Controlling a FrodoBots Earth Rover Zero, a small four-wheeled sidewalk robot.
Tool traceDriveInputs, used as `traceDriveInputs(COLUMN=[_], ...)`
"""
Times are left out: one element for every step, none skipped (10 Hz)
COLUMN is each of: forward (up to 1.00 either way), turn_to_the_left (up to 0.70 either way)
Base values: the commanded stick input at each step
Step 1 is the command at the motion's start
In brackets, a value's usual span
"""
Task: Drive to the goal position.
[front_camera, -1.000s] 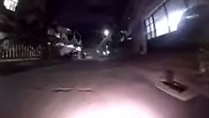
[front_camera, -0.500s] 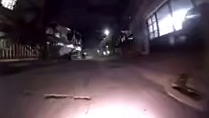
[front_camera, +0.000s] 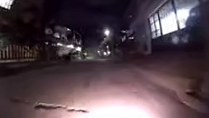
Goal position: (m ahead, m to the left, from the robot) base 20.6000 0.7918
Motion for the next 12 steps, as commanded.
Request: traceDriveInputs(forward=[0.70,0.70,0.70,0.70,0.70,0.70,0.70,0.70,0.70,0.70,0.70,0.70], turn_to_the_left=[0.00,0.00,0.00,0.00,0.00,0.00,0.00,0.00,0.00,0.00,0.00,0.00])
